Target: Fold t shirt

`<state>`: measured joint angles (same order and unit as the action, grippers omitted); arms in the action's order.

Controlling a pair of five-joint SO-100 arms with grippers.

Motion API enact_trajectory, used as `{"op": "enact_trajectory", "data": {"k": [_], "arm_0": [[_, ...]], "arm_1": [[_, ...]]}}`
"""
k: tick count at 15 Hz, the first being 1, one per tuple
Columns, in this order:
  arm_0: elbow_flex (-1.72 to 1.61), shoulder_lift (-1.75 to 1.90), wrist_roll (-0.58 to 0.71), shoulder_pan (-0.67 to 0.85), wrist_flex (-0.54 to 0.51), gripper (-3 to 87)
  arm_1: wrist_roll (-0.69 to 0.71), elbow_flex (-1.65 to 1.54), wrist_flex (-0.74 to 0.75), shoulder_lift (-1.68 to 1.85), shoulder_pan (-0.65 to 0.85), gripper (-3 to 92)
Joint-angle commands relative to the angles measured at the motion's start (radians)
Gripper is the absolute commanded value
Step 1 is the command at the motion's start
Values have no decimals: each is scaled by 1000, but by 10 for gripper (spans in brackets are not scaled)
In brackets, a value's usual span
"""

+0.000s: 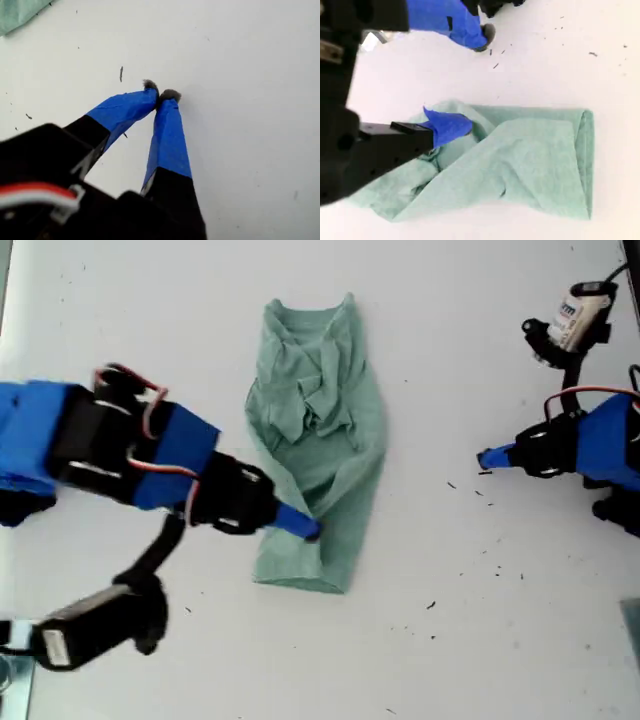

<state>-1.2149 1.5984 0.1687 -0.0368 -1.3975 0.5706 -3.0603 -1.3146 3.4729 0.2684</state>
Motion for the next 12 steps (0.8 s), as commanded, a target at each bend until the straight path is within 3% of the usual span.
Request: {"op": "enact_trajectory", "data": {"k": [1,3,5,7,9,12], "arm_0": [[-644,526,-46,77,204,195],[-1204,927,-115,100,423,179],[-1661,1355,-225,77,505,159],[-1914,1819,-288,71,342,81],[-2000,1968,-278,95,347,-1],[-2008,1887,-287,98,376,-2]], "arm_1": [[-9,-51,-6,21,-3,26],[-12,-51,-6,21,-3,26],[-12,-51,-6,21,0,26],[-17,-51,-8,21,3,26],[-20,-51,-8,18,6,26],[-55,-46,-12,23,-14,26]]}}
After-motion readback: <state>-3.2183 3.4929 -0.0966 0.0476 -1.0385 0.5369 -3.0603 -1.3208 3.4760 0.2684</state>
